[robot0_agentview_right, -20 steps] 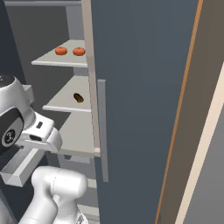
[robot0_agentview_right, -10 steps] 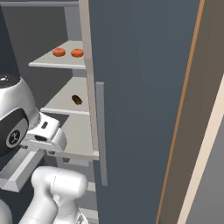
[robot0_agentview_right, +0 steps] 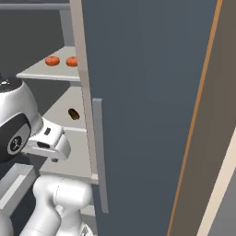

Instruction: Take the squash, sweet potato, and squash from the freezer and place them in the bowl on the counter.

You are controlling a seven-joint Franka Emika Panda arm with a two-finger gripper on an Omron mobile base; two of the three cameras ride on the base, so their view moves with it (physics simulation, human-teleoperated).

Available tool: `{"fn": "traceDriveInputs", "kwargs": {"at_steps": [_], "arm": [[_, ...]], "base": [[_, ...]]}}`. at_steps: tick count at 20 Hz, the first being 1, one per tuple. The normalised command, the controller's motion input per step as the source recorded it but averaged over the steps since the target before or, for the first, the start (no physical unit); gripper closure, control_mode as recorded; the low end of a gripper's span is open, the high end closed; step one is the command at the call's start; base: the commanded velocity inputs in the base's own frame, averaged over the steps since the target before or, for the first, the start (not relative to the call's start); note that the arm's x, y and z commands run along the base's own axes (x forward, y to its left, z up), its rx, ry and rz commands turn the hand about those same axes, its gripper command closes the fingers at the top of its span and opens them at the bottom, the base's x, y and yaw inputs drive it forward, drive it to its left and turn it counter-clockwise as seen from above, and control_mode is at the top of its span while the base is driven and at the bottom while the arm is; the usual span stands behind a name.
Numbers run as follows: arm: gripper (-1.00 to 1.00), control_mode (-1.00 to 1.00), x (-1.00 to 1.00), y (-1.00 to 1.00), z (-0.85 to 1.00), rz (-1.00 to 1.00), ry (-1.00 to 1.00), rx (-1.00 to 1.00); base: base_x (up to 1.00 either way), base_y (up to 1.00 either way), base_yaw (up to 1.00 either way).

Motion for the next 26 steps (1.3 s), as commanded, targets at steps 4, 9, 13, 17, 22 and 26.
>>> {"fn": "traceDriveInputs", "kwargs": {"at_steps": [4, 9, 13, 17, 22, 26], "arm": [[-1.00, 1.00, 0.00, 0.00, 0.00, 0.00, 0.00, 0.00], [-1.00, 1.00, 0.00, 0.00, 0.00, 0.00, 0.00, 0.00], [-1.00, 1.00, 0.00, 0.00, 0.00, 0.00, 0.00, 0.00], [-1.00, 1.00, 0.00, 0.00, 0.00, 0.00, 0.00, 0.00], [-1.00, 1.00, 0.00, 0.00, 0.00, 0.00, 0.00, 0.00], [-1.00, 1.00, 0.00, 0.00, 0.00, 0.00, 0.00, 0.00]], "base": [[0.54, 0.03, -0.05], [0.52, 0.15, -0.06], [0.35, 0.33, -0.08], [0.25, 0.50, -0.05], [0.11, 0.58, 0.00], [0.18, 0.37, 0.01]]}}
